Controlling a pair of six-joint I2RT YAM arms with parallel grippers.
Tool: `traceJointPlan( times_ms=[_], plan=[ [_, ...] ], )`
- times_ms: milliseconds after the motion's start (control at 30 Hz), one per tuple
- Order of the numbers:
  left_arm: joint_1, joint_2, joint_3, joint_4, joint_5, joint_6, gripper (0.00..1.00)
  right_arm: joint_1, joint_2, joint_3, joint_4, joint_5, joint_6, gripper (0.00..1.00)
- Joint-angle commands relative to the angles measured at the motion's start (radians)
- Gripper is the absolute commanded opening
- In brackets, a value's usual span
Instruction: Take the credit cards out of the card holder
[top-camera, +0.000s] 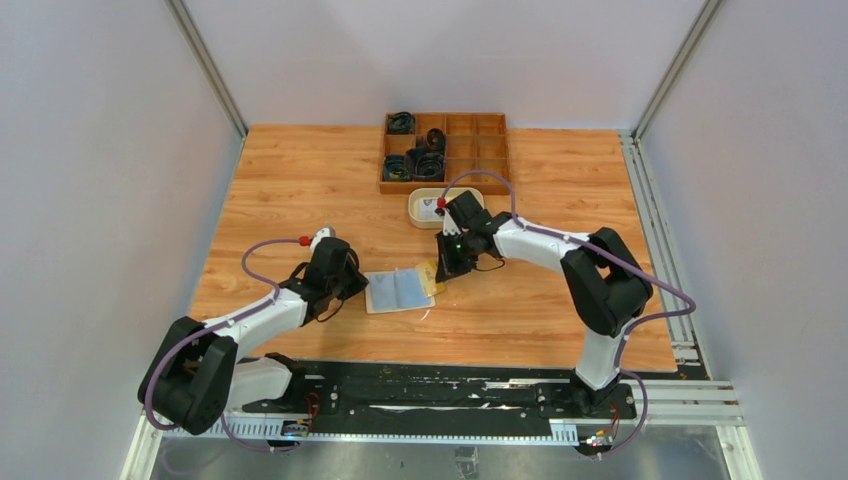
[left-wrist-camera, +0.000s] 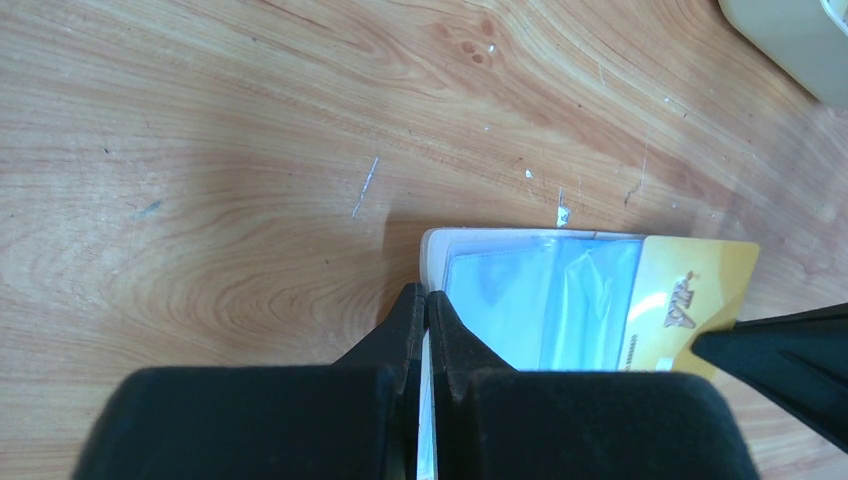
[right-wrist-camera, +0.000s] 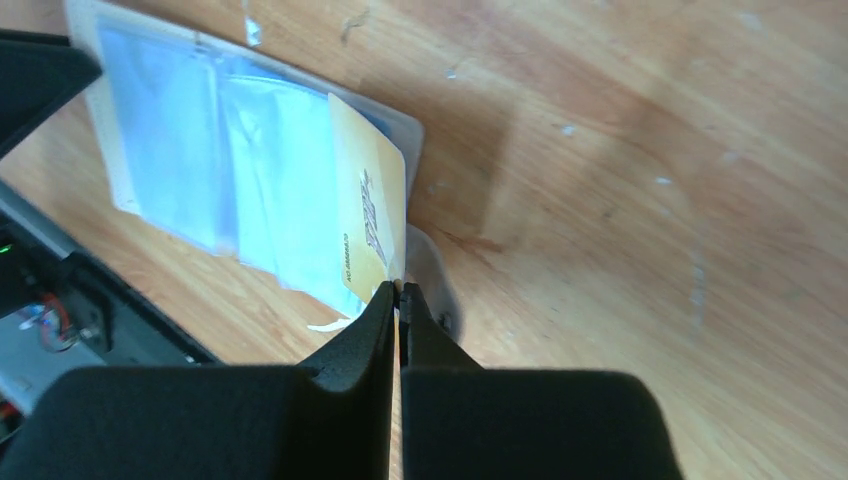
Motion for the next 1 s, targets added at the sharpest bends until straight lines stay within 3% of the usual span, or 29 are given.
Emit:
traceJointPlan(
  times_ms=[0, 100, 333, 500, 700, 967],
  plan=[
    [-0.004, -0.001, 0.023, -0.029, -0.022, 0.017, 0.0, 0.005, -0.014, 0.019, -0.194, 0.266, -0.105, 0.0],
    [-0.004, -0.003, 0.022, -0.032, -0.024, 0.019, 0.0, 0.003, -0.028, 0.035, -0.23, 0.309, -0.13, 0.0],
    [-0.004, -0.006, 0.02, -0.035, -0.025, 0.023, 0.0, -0.027, -0.126, 0.109, -0.202, 0.234, -0.184, 0.0],
    [-0.004, -0.01, 0.015, -0.031, -0.022, 0.022, 0.0, -0.15, -0.175, 0.209, -0.123, -0.001, -0.141, 0.0],
    [-0.004, -0.013, 0.009, -0.022, -0.019, 0.02, 0.0, -0.279, -0.073, 0.363, -0.098, -0.083, -0.039, 0.0],
    [-0.004, -0.016, 0.01, -0.026, -0.019, 0.027, 0.0, -0.309, 0.083, 0.482, -0.069, -0.093, 0.044, 0.0]
  ],
)
